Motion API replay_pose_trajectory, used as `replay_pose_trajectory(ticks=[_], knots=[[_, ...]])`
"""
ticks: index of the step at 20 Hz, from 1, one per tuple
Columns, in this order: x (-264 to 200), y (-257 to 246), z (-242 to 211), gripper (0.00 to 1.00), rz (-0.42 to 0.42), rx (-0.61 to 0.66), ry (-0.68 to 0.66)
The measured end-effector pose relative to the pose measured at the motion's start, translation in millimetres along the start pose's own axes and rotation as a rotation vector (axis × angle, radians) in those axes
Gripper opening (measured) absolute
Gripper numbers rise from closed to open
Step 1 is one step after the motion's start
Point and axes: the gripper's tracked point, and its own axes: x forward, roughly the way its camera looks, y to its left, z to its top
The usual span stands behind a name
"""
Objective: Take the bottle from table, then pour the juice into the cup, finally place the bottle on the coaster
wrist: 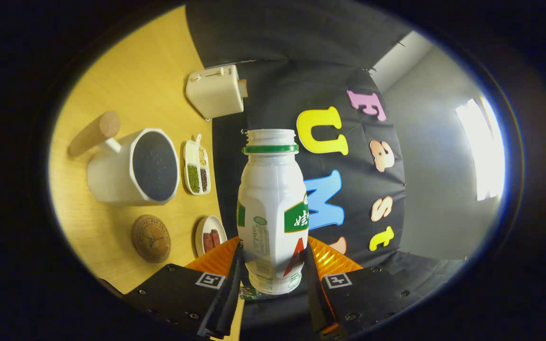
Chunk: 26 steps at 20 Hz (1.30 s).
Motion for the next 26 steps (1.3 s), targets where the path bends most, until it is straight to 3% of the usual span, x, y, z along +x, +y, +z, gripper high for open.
replay_pose_trajectory(ticks=[4, 9, 15, 20, 26], knots=[[7, 19, -3, 0.62, 0.080, 0.224, 0.014], [17, 50, -12, 0.62, 0.221, 0.632, 0.059], [33, 84, -21, 0.62, 0.329, 1.062, 0.094], [41, 110, -23, 0.61, 0.398, 1.269, 0.123], [42, 123, -30, 0.62, 0.413, 1.301, 0.172]])
